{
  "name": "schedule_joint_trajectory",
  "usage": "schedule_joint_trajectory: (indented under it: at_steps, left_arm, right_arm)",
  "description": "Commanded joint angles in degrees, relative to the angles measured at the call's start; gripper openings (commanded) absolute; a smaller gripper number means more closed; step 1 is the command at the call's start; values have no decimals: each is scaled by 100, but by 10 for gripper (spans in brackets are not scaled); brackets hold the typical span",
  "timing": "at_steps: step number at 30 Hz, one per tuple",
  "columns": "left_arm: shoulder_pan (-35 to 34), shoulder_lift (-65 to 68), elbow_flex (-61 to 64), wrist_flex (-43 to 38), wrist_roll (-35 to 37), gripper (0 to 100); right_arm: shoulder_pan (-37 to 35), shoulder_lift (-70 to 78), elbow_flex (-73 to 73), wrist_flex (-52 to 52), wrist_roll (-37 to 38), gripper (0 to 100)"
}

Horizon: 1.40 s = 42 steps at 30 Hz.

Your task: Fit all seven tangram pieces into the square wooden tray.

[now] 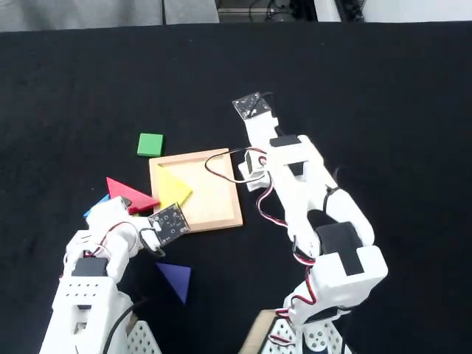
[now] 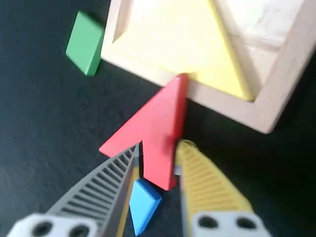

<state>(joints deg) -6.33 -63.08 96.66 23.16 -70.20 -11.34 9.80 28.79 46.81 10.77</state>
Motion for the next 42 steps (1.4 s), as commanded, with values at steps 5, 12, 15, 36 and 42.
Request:
schedule_joint_trajectory:
  at_steps: [5,12,15,36,42]
  left_arm:
    - [435,-70,48,-88,747,102]
    - [426,-79,-426,-97,1486,59]
    - [-119,-18,-1516,-114,2163,77]
    - [-813,6075,-3934,-3077,2857,106]
    - [-804,6110,-3934,-3024,2690,106]
  right_arm:
    - [97,-31,-277,26,79,11]
    - [97,-31,-277,26,79,11]
    - [97,-31,-277,26,79,11]
    - [97,-13,-277,35,88,11]
    - [97,-13,-277,35,88,11]
